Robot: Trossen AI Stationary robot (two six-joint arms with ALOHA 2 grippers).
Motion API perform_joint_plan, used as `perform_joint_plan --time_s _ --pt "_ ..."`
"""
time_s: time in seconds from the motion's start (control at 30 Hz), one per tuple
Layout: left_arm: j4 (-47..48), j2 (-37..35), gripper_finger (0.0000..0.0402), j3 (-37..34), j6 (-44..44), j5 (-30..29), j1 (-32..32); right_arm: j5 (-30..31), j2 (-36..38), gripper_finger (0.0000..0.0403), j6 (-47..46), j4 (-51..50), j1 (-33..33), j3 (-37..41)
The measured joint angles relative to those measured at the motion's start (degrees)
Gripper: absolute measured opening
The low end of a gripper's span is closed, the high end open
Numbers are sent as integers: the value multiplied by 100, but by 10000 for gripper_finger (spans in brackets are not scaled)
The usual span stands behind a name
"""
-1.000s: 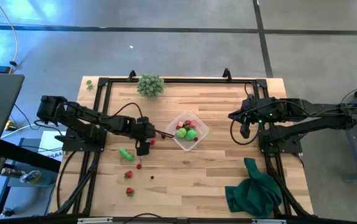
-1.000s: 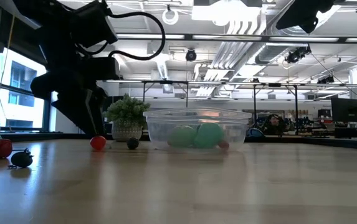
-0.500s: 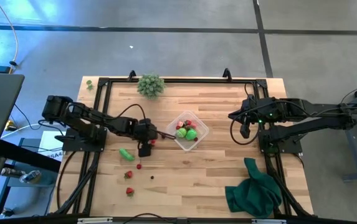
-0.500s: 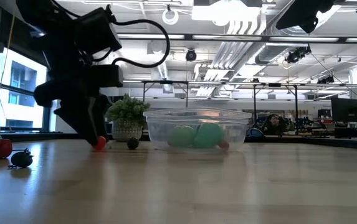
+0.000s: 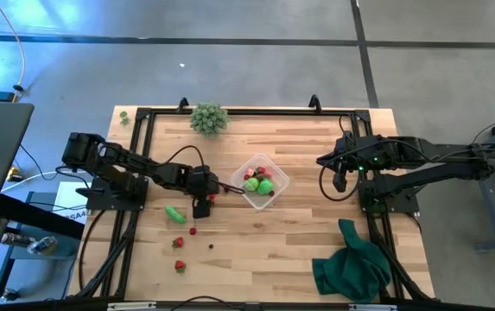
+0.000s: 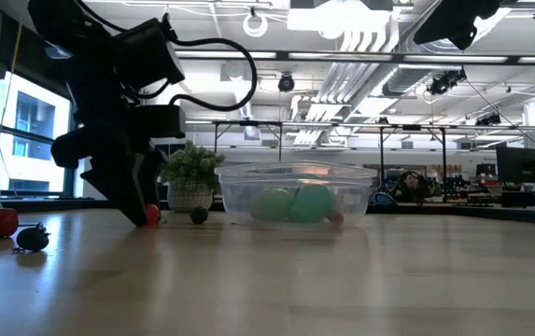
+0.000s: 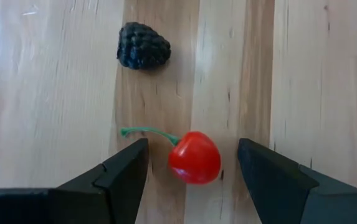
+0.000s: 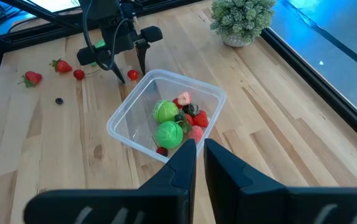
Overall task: Pick and placing Produce into tupperware
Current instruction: Put the red cherry into the transparent bin
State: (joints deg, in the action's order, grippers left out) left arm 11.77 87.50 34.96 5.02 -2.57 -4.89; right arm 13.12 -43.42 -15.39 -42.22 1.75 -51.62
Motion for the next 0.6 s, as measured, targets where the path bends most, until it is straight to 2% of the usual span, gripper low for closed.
perform_joint_plan --time_s 0.3,0.6 --pt "-17 4 234 0 126 -7 0 -2 0 25 -1 0 0 0" --pt "-31 12 182 0 139 -20 0 -1 0 25 0 0 0 0"
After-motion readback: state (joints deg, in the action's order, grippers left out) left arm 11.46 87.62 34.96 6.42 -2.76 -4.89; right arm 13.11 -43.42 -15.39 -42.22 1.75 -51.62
